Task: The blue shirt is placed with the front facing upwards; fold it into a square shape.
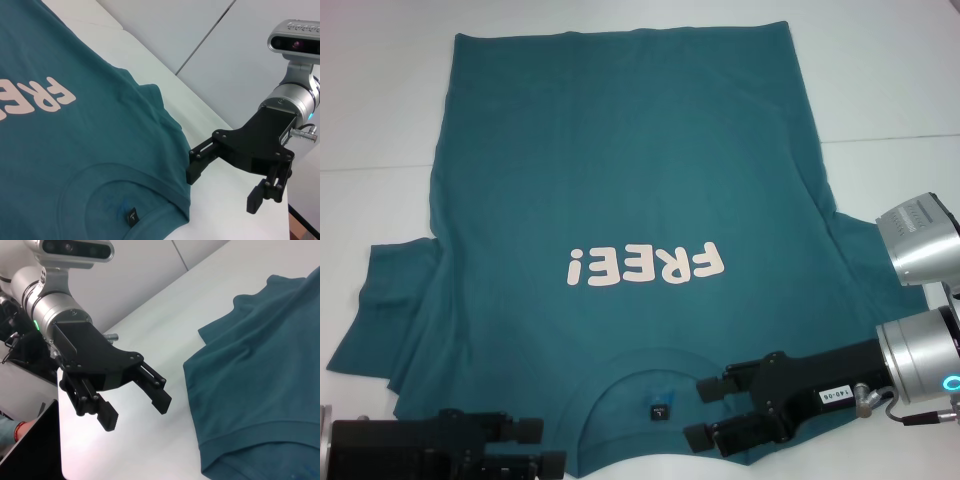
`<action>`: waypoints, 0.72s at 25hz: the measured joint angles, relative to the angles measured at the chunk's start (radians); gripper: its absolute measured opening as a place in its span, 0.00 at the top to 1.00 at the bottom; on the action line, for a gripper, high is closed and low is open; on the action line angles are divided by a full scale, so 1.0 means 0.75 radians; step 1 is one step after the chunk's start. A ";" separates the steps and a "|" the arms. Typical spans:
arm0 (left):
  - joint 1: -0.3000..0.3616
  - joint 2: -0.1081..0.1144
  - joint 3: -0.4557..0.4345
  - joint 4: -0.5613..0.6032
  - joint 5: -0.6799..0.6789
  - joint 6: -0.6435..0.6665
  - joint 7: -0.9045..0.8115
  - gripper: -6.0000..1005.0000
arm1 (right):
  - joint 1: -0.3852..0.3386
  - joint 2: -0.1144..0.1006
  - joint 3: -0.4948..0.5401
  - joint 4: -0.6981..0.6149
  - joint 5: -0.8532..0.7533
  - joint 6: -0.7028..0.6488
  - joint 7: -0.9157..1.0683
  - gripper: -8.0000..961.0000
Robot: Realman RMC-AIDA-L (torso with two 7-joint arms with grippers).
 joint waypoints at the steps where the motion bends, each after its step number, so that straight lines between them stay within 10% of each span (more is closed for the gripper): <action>1: 0.000 0.000 0.000 0.000 0.000 0.000 -0.001 0.25 | -0.001 -0.001 0.000 0.000 0.000 0.000 0.000 0.10; 18: 0.000 0.002 -0.004 0.000 -0.001 0.005 -0.011 0.26 | -0.009 -0.004 0.011 0.000 0.007 -0.001 0.001 0.10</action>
